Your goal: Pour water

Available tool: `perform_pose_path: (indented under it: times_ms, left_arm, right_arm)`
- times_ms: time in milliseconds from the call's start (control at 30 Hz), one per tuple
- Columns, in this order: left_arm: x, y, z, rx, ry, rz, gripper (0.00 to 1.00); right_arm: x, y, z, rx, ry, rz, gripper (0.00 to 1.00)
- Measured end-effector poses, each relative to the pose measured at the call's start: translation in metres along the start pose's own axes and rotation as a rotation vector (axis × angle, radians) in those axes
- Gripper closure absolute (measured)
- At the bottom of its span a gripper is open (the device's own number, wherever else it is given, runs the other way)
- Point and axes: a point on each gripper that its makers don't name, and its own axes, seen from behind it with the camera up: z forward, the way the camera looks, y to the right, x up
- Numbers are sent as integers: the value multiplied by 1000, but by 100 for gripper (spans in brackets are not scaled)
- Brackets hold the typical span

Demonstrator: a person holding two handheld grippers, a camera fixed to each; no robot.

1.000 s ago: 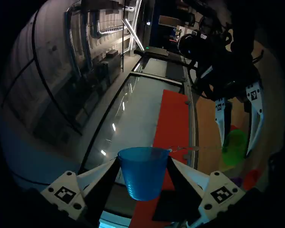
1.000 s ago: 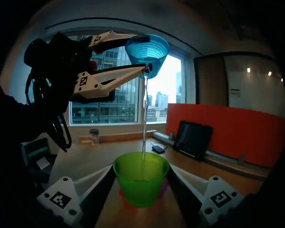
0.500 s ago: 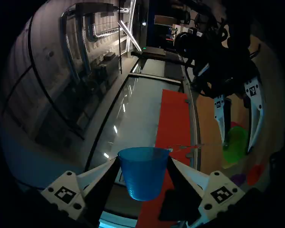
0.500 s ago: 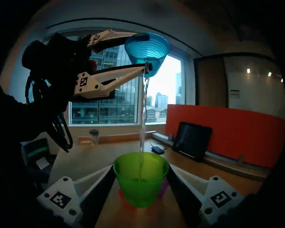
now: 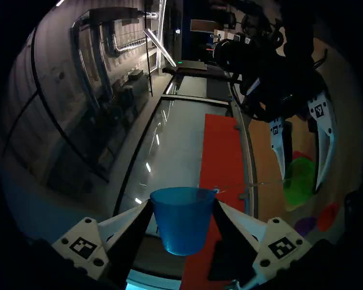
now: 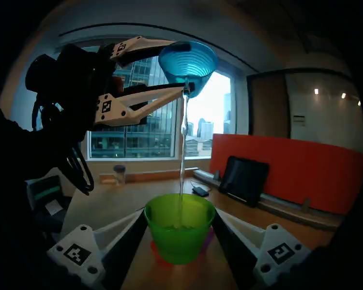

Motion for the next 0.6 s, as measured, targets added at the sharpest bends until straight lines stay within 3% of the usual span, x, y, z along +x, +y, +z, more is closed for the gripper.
perform_pose_path:
  times_ms: [600]
  left_arm:
    - [3,-2,2,2,4,67,13]
  right_arm:
    - [2,1,0,-4,8,-1,9]
